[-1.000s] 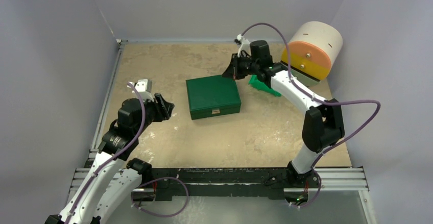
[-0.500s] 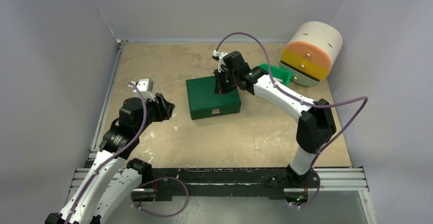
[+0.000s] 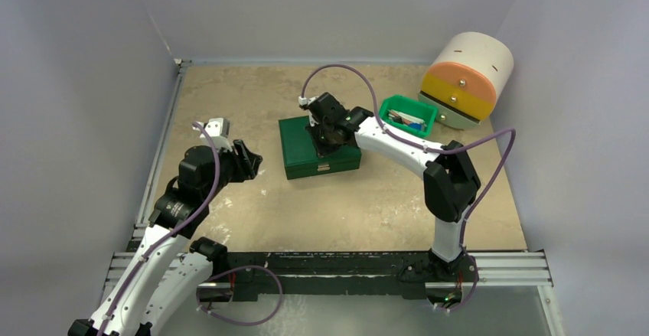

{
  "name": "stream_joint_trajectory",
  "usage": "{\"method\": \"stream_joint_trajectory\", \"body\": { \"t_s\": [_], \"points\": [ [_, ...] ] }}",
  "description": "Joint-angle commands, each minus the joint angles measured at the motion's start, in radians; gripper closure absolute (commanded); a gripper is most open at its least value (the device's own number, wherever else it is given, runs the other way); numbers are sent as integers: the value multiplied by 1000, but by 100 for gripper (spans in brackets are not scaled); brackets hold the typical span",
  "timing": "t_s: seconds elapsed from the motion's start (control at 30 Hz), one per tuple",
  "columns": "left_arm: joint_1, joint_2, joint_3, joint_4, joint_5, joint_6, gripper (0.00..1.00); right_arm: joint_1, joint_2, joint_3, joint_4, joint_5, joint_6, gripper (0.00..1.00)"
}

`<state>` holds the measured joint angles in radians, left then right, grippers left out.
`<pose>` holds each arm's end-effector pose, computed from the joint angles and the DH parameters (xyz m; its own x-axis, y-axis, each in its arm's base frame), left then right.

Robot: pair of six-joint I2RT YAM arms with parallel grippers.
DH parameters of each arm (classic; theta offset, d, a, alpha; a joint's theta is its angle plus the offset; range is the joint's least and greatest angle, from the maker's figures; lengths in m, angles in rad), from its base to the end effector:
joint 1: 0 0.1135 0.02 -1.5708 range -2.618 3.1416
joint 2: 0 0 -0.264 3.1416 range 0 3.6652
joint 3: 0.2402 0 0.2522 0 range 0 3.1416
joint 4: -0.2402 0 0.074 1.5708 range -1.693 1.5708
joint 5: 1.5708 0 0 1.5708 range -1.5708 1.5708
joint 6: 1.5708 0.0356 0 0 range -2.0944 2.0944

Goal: Organize the mixed jewelry

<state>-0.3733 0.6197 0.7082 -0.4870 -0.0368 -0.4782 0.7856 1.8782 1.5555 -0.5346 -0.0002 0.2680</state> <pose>0.1353 -0.0516 0.3057 -0.4740 -0.3082 -0.8248 0.1293 0.9022 -0.4114 0.2990 0.2991 0.2615 -0.7027 -0.3285 -0.6311 -0.5405 0.8232 0.1735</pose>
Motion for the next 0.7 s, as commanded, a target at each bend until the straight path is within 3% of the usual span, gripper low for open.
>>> {"method": "stream_joint_trajectory", "body": {
  "t_s": [0.0, 0.67],
  "points": [
    [7, -4, 21, 44, 8, 4, 51, 9, -26, 41, -32, 64, -9, 100],
    [8, -6, 21, 43, 3, 1, 51, 61, 24, -28, -67, 123, 12, 100]
  ]
}}
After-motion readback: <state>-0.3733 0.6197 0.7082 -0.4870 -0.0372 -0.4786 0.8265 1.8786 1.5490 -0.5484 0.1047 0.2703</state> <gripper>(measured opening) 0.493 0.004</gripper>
